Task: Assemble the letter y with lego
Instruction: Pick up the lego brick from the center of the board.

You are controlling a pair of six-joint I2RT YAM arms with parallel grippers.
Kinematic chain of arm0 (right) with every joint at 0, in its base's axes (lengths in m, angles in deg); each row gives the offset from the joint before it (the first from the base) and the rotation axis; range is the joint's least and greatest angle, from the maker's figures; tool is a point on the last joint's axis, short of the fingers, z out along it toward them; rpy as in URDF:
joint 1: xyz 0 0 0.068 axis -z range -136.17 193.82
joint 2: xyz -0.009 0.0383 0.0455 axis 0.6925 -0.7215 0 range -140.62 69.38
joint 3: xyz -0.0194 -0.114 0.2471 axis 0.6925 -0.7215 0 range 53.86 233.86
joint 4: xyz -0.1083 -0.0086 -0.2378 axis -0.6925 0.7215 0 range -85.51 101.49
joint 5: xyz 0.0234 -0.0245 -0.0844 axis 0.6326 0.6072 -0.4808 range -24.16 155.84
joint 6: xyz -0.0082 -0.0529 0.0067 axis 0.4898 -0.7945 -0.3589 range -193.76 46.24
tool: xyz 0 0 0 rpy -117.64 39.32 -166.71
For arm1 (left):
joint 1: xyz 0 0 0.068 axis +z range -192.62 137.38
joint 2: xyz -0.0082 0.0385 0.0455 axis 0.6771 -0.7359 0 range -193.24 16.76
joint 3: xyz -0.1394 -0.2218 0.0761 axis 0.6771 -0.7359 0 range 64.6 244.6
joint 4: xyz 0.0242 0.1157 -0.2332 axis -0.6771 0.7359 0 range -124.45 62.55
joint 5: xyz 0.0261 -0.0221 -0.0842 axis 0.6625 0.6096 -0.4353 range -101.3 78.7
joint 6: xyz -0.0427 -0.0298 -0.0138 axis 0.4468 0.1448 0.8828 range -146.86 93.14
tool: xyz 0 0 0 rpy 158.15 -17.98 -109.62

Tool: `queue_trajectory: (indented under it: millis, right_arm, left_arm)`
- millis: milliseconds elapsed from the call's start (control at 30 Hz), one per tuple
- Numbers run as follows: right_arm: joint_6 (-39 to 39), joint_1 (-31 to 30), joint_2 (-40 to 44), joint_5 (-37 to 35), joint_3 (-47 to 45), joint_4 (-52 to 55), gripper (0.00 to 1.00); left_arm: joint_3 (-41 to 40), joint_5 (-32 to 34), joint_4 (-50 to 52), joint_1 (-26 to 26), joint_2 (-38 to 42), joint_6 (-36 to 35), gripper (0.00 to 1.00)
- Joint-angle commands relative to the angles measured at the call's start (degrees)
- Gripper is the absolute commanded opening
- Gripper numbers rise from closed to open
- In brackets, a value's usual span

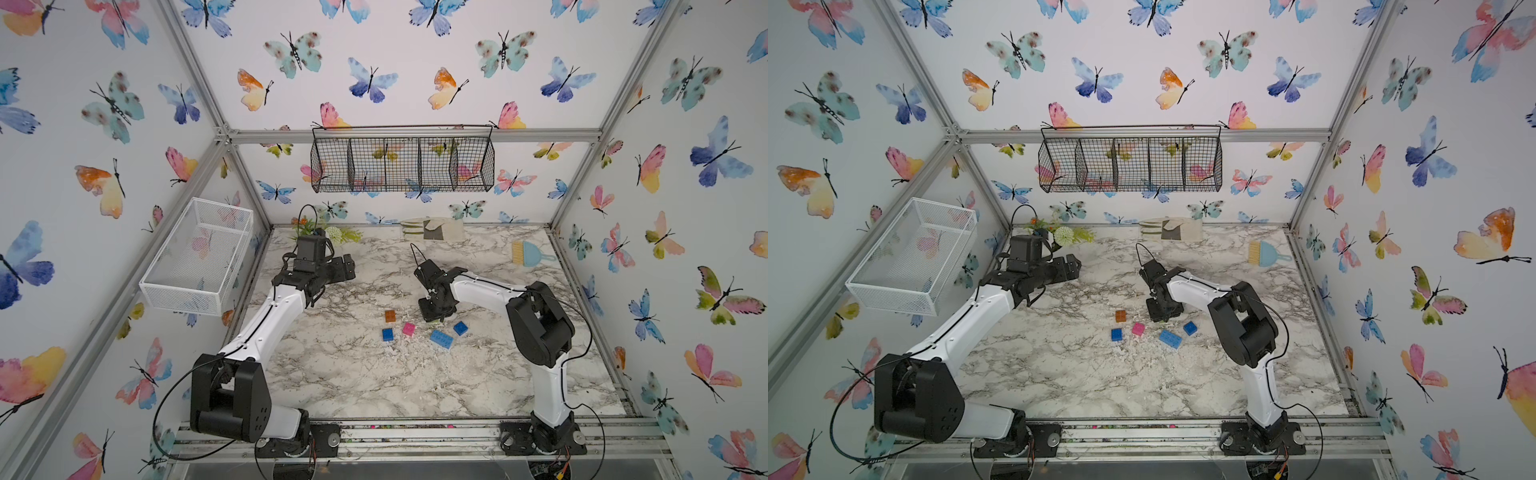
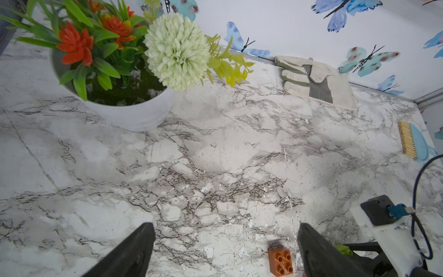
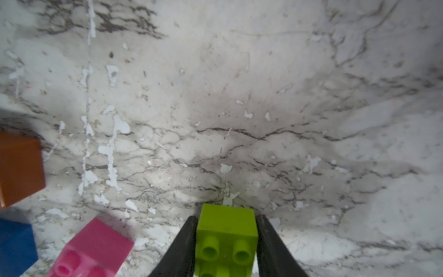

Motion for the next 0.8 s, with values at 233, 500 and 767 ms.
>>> queue_trajectory:
  millis: [233,500,767]
  right_arm:
    - [0.56,-0.56,-0.56,-1.15,0.32,2.69,0.47]
    - [0.14,-0.64,-0.03,-1.21,-0.56,0.53,0.43]
    - [-9.23,-1.0,3.63,-1.64,0.31,1.24,0.28]
  left_arm:
    - [0.99,0.78,1.27,0.24,0.09,0.18,0.94]
    - [0.99,0.68,1.28,0.17,-0.04,0.3,0.94]
    - [1.0,0.74,1.33,0.23,-0.26,0.32,0.94]
